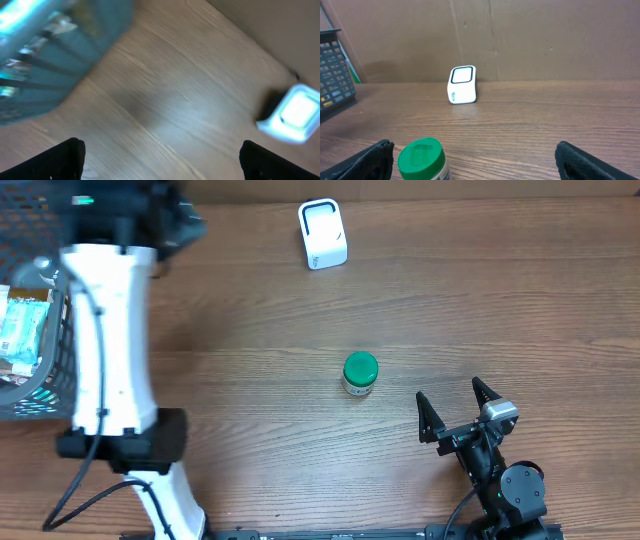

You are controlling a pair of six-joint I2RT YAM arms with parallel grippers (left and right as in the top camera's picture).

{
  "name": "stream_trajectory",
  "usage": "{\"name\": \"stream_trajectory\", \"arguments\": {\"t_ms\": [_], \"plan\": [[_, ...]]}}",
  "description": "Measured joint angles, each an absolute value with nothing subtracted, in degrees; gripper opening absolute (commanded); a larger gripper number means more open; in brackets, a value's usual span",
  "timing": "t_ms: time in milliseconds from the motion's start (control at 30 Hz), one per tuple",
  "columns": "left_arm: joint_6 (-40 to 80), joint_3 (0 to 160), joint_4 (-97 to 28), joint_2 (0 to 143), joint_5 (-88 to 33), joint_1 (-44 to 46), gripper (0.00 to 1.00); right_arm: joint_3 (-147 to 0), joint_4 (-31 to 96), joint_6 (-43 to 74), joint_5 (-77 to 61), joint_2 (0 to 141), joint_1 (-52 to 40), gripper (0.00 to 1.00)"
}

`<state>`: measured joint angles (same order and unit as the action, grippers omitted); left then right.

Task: Scan the item barcode
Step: 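Release the bottle on the table and retract the left arm left, then lower the left gripper into the basket and grasp the Kleenex tissue pack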

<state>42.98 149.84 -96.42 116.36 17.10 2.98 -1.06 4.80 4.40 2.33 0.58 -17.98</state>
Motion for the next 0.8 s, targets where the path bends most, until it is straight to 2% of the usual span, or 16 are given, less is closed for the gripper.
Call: {"name": "stream_trajectory", "arguments": {"t_ms": [233, 567, 800], "plan": [[43.0, 149.95, -96.49, 116.25, 13.87, -14.52, 1.0, -1.06, 4.8, 4.4, 2.35, 0.58, -17.98, 1.0], [43.05, 149.95, -96.49, 116.25, 13.1, -26.55, 1.0, -1.06, 4.82, 4.4, 2.33, 0.58, -17.98, 1.0], [43.35, 149.95, -96.49, 116.27, 14.7, -28.67, 1.0, -1.06, 4.78, 4.4, 2.31, 0.58, -17.98, 1.0]]}}
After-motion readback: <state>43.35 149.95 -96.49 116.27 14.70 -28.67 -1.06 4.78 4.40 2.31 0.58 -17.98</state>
